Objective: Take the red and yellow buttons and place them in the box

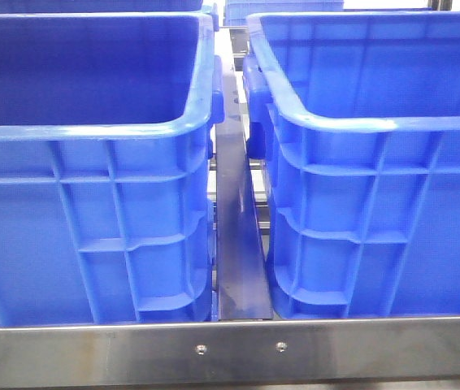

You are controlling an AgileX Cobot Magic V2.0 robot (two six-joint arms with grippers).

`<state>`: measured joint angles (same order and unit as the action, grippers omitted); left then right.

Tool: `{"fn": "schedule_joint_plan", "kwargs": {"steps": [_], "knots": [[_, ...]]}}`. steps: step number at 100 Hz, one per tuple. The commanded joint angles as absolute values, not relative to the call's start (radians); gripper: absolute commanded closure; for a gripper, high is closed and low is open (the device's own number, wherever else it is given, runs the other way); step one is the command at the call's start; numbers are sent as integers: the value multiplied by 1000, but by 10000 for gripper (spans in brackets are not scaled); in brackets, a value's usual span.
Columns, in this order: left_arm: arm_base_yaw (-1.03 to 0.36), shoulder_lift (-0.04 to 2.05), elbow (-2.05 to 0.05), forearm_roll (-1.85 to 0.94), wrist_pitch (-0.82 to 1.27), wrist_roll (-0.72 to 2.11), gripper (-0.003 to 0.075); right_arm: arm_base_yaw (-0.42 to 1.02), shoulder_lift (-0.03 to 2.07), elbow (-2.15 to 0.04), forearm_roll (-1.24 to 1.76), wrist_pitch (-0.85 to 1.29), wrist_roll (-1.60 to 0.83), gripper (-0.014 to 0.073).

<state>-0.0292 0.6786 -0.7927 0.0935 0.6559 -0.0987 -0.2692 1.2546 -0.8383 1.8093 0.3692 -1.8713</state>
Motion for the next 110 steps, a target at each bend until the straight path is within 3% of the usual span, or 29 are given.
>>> {"fn": "schedule_joint_plan", "kwargs": {"steps": [1,12,24,49,110], "knots": [[-28,676,-820,95,585,-106,739,-269,1131,-802,1922,353,-1868,71],[-28,676,-820,95,585,-106,739,-269,1009,-722,1922,337,-1868,114],[-28,676,-820,95,585,-106,739,-269,873,-649,1922,355,-1866,245],[-28,676,-820,95,585,-106,739,-242,719,-570,1922,419,-1865,706],[-28,676,-820,95,587,-106,739,-189,697,-569,1923,429,-1864,688]]}}
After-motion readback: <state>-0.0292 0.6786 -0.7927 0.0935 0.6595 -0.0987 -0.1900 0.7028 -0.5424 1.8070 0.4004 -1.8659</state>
